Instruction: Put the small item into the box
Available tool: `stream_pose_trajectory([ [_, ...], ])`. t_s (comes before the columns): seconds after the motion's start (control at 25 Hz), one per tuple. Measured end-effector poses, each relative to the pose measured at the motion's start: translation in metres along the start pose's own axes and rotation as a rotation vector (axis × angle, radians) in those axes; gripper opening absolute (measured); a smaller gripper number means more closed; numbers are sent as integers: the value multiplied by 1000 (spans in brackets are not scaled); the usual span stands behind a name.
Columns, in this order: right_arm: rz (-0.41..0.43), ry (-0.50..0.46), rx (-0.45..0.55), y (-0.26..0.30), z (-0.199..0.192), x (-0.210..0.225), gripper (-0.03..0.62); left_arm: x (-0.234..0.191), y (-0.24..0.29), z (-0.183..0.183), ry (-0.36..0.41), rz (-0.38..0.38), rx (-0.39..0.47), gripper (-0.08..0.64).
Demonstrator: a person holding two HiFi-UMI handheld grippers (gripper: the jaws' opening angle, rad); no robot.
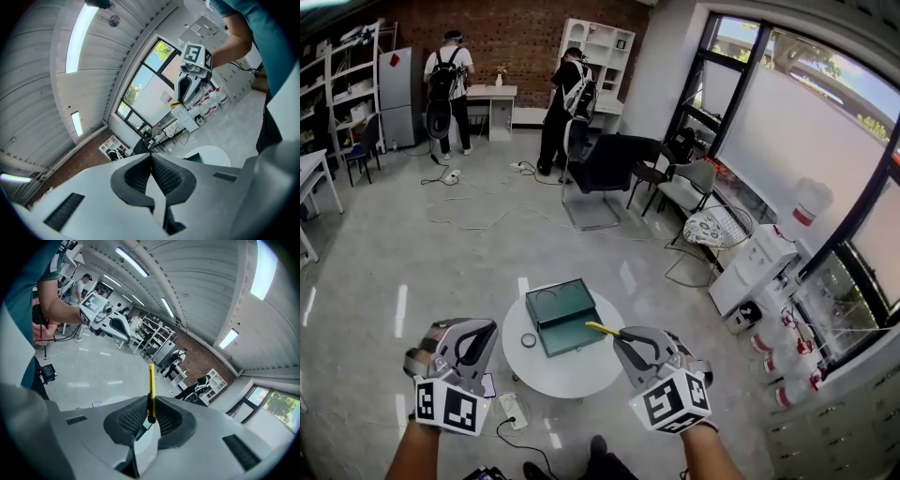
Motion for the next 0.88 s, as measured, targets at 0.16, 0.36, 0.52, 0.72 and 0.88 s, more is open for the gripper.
stream_pose_trajectory([
  [0.16, 32, -21, 17, 35, -6, 16, 71, -10, 17, -24, -18, 21, -36, 19],
  [0.36, 100, -36, 59, 92, -20, 45, 71, -25, 50, -50, -38, 58, -101, 20],
  [0.52, 160, -48, 99, 143, -26, 67, 71, -45, 69, -72, -51, 95, -159, 20],
  [0.72, 248, -78, 138, 199, -38, 82, 71, -52, 89, -100, -82, 130, -238, 20],
  [0.88, 312, -95, 151, 243, -44, 78, 71, -52, 95, -131, -117, 141, -290, 18],
])
Point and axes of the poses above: the fingertips, and each gripper's own axes: y forward along the fingers, x to its right, z out of its top, the point moved 7 cm from there along -y, backward along the fingers, and after that the axes turned 7 degrees about x, right-handed, at the moved point
